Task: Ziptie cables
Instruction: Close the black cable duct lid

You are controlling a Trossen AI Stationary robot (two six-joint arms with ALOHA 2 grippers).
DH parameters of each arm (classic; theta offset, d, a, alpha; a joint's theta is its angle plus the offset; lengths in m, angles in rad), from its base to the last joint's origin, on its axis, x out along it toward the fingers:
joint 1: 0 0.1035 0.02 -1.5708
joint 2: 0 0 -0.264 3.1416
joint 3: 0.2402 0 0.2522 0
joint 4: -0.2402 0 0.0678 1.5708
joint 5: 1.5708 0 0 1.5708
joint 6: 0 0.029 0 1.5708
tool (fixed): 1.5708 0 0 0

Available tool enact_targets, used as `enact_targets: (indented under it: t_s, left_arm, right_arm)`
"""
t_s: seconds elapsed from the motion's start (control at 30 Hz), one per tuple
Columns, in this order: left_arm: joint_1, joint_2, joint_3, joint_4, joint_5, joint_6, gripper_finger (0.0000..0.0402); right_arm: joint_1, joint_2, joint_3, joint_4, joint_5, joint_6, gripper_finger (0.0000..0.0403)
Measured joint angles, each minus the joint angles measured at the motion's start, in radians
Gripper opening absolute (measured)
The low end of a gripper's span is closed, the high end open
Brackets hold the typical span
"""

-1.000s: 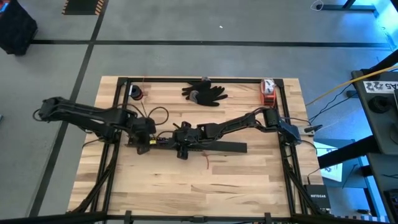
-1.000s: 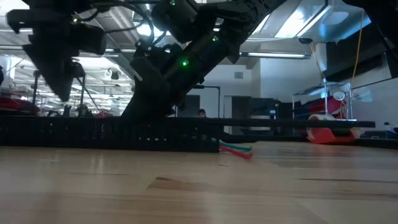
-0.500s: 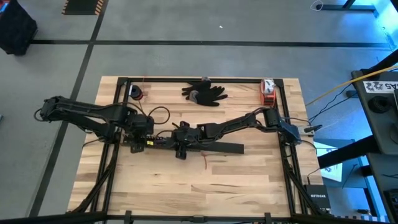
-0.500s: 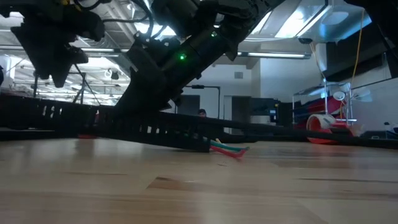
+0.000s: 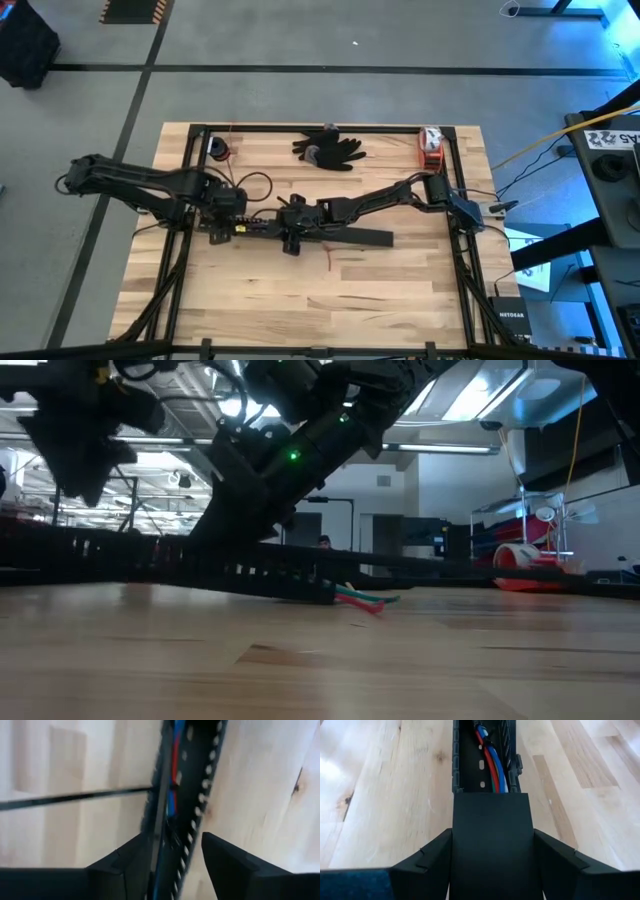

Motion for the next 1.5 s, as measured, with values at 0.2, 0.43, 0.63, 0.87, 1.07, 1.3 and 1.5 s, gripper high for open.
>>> enact_targets:
  t_s: [0.2, 0.43, 0.63, 0.87, 1.07, 1.3, 1.5]
  left_arm:
    - [0.000, 0.041, -0.040, 0.012, 0.200, 0.033, 0.0225]
    - [0.000, 0.089, 0.024, -0.210, 0.231, 0.074, 0.0250]
    - [-0.002, 0.030, 0.053, -0.133, 0.200, 0.081, 0.0250]
    - [-0.002, -0.035, -0.026, 0.232, 0.192, 0.095, 0.0250]
    - [-0.003, -0.034, -0.055, 0.307, 0.182, 0.107, 0.0250]
    - [-0.002, -0.033, -0.055, 0.300, 0.181, 0.072, 0.0250]
    - [-0.002, -0.033, -0.056, 0.300, 0.181, 0.021, 0.0250]
  right_arm:
    - [0.000, 0.003, -0.003, -0.007, -0.002, 0.000, 0.0225]
    - [0.001, 0.004, -0.004, 0.072, -0.026, 0.000, 0.0225]
    - [0.000, 0.004, -0.002, 0.090, -0.023, 0.001, 0.0225]
    - [0.000, 0.004, -0.004, 0.075, -0.010, 0.002, 0.0225]
    - [0.000, 0.004, -0.004, 0.072, -0.011, 0.005, 0.0238]
    - [0.000, 0.004, -0.002, 0.088, -0.015, 0.005, 0.0284]
    - [0.000, -0.035, -0.002, 0.102, -0.017, 0.005, 0.0294]
